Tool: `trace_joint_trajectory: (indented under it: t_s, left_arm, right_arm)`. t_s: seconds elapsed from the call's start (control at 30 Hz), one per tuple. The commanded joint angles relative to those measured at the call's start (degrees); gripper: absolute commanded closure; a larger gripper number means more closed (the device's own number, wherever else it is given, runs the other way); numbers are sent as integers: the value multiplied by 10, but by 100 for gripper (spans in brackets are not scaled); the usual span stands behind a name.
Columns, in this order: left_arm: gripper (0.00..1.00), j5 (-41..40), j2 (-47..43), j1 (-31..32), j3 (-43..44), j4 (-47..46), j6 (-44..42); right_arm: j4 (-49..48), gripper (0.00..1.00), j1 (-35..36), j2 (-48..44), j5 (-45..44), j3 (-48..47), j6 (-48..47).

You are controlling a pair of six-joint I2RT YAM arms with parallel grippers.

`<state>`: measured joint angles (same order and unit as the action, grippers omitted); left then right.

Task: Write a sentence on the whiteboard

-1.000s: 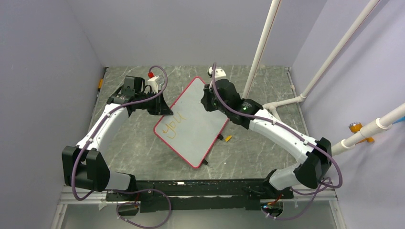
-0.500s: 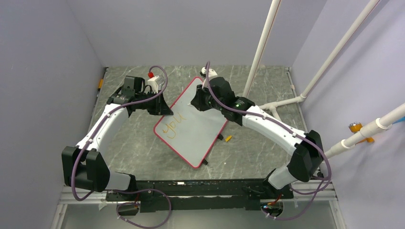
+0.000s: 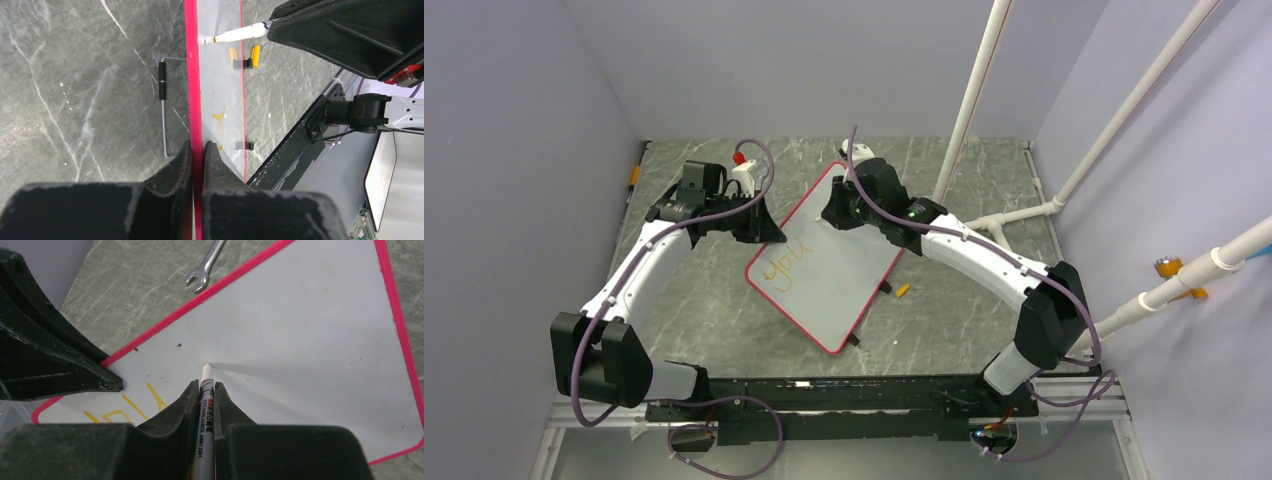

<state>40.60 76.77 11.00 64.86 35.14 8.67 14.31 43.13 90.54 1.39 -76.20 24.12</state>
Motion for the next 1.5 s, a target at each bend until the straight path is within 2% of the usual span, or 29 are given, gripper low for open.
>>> trace_joint_trajectory:
  t_s: [0.0,0.4,0.73,1.07,1.47]
  left_arm:
    - [100,-28,-20,4,-5,-24,-49]
    - [100,-27,-20,4,-5,-25,-49]
    - [100,-27,-20,4,-5,-24,-48]
    - [100,-28,-18,4,-5,-24,-48]
    - [100,-31,-20,4,-6,-24,-49]
  right_arm:
    - [-19,100,-5,5,5,-36,5]
    - [-23,100,-10,20,8,-42,4]
    - [-18,100,-10,35,47,-52,-9]
    - [-23,100,-4,32,82,-14,-5]
    - [-18,100,-1,12,84,34,-13]
